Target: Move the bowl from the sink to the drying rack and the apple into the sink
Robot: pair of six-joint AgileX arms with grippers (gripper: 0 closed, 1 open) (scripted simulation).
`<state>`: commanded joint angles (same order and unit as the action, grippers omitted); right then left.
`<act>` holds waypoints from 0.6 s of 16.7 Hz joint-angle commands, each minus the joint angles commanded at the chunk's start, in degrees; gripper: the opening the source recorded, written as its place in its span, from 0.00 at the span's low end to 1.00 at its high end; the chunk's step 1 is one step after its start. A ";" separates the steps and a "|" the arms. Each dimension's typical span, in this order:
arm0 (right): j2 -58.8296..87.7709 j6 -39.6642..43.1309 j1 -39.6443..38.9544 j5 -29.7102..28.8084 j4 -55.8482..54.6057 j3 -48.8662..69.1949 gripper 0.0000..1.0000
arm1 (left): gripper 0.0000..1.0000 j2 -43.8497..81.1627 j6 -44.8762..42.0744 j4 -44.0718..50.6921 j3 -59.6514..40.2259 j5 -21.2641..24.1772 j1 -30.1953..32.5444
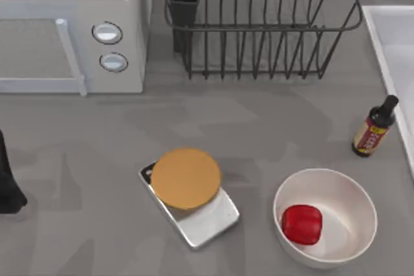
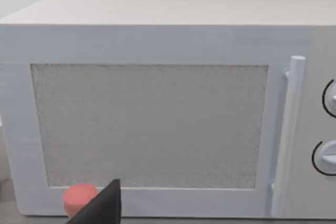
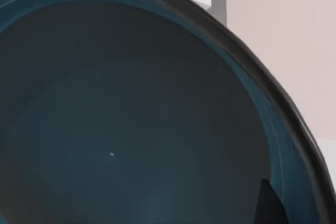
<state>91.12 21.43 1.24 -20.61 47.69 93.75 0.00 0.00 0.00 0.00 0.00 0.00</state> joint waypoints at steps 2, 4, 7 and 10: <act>0.85 -4.82 -9.19 -5.18 -9.30 0.10 0.00 | 1.00 0.00 0.00 0.00 0.00 0.00 0.00; 1.69 -9.35 -18.12 -10.19 -18.30 0.21 0.00 | 1.00 0.00 0.00 0.00 0.00 0.00 0.00; 2.83 -15.25 -30.22 -17.02 -30.53 0.43 0.00 | 1.00 0.00 0.00 0.00 0.00 0.00 0.00; 3.70 -19.67 -39.76 -22.45 -40.20 0.71 0.00 | 1.00 0.00 0.00 0.00 0.00 0.00 0.00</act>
<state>94.82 1.76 -38.52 -43.06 7.49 94.47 0.00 0.00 0.00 0.00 0.00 0.00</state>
